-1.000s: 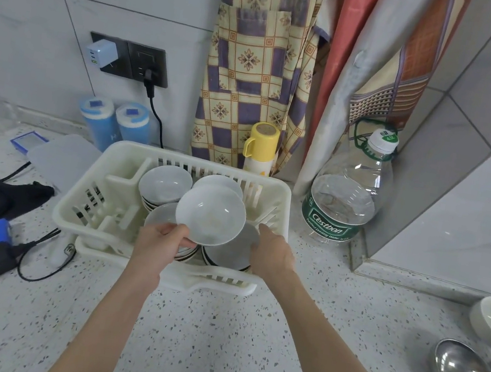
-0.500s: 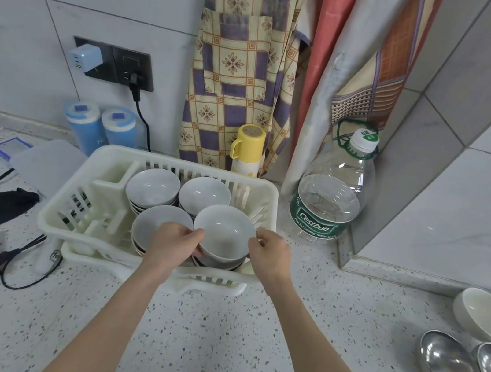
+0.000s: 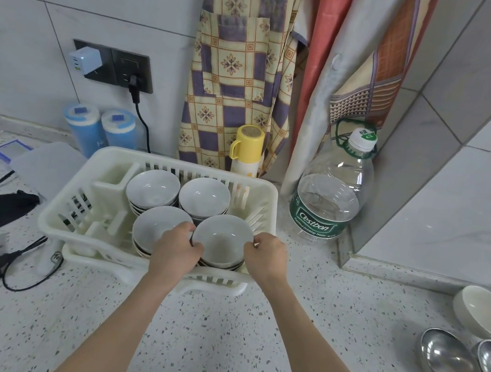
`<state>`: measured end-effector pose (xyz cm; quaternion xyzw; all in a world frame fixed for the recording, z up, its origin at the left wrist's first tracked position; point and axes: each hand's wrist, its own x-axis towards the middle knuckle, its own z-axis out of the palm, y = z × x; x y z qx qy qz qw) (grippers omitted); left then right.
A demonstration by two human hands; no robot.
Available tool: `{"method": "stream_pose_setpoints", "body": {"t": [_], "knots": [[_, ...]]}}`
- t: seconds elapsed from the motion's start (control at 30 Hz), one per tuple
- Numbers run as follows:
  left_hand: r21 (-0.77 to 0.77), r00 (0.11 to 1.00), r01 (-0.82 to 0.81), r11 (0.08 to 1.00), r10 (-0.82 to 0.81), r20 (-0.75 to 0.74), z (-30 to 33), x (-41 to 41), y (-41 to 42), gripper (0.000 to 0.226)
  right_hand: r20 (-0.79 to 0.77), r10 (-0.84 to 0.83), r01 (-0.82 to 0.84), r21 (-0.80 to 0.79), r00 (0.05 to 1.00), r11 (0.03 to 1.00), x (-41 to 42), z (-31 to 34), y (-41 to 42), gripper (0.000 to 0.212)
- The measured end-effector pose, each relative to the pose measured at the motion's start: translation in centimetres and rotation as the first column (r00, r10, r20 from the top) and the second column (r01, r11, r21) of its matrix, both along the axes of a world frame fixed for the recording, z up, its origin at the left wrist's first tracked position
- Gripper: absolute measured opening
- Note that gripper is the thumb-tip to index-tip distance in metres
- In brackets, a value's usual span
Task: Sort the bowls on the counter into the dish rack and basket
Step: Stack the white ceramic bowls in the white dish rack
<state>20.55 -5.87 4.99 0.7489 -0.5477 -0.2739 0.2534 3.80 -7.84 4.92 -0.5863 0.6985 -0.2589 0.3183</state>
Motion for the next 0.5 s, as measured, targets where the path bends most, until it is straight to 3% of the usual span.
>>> {"method": "stream_pose_setpoints", "body": {"t": [0.1, 0.3, 0.5], "knots": [[-0.011, 0.999, 0.008, 1.0, -0.008, 0.052, -0.06, -0.11, 0.02, 0.035, -0.034, 0.016, -0.015, 0.032, 0.999, 0.999, -0.07, -0.1, -0.21, 0.012], [-0.025, 0.986, 0.031, 0.999, -0.026, 0.163, -0.13, -0.33, 0.17, 0.032, -0.09, 0.124, -0.116, 0.089, 0.988, 0.989, -0.2, 0.5, -0.4, 0.05], [-0.004, 0.962, 0.054, 0.999, -0.051, 0.269, 0.03, -0.8, 0.19, 0.03, -0.112, 0.126, -0.116, 0.098, 0.986, 0.988, -0.23, 0.5, -0.24, 0.055]]}}
